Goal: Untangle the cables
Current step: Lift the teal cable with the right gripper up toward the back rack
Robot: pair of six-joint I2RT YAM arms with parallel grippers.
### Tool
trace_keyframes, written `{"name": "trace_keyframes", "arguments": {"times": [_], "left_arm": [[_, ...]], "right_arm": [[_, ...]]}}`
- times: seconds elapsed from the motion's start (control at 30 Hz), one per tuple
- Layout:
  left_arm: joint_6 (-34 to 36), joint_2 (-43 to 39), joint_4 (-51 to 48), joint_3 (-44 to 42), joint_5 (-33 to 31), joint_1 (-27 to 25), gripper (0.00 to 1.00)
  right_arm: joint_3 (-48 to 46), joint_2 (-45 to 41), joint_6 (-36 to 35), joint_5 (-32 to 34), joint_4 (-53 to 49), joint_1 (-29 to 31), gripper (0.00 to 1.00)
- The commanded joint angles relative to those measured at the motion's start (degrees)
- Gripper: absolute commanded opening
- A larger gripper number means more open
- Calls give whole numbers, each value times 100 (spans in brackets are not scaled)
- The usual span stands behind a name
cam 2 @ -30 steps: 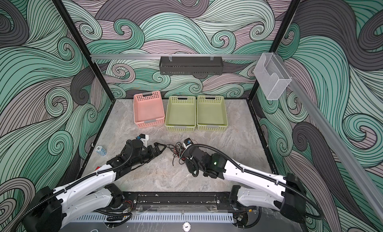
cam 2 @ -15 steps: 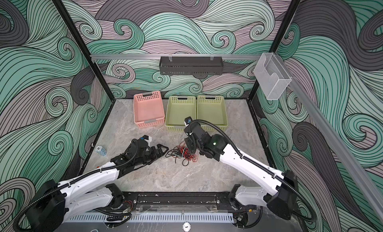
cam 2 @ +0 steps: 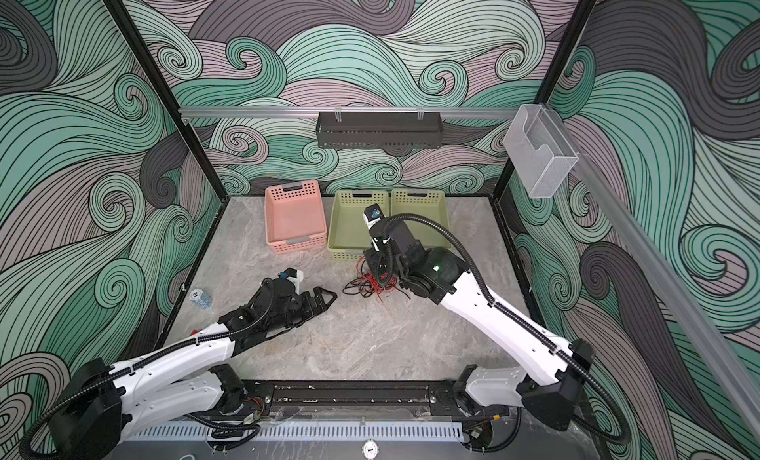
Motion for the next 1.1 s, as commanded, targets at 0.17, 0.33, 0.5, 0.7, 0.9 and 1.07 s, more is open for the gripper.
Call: {"name": "trace_keyframes", "arguments": {"times": [0.17, 0.33, 0.5, 0.7, 0.9, 1.07], "left_arm": [[113, -280, -289, 121, -284, -36, 97], [133, -415, -369, 112, -368, -34, 97], [159, -559, -467, 142, -425, -32, 97], [223, -731, -666, 230, -509, -32, 97], [246, -914, -827, 218, -561, -32, 97], [210, -1047, -804, 78, -626, -35, 97]], "right_arm": [[752, -171, -285, 13, -279, 2, 0], [1372, -66, -518, 90, -316, 0, 0], [2340, 220, -730, 45, -369, 2, 0], [3552, 720, -830, -215, -469, 16, 0], [4578, 1173, -917, -405, -697, 146, 0], [4270, 1106, -993, -531, -715, 431, 0]]}}
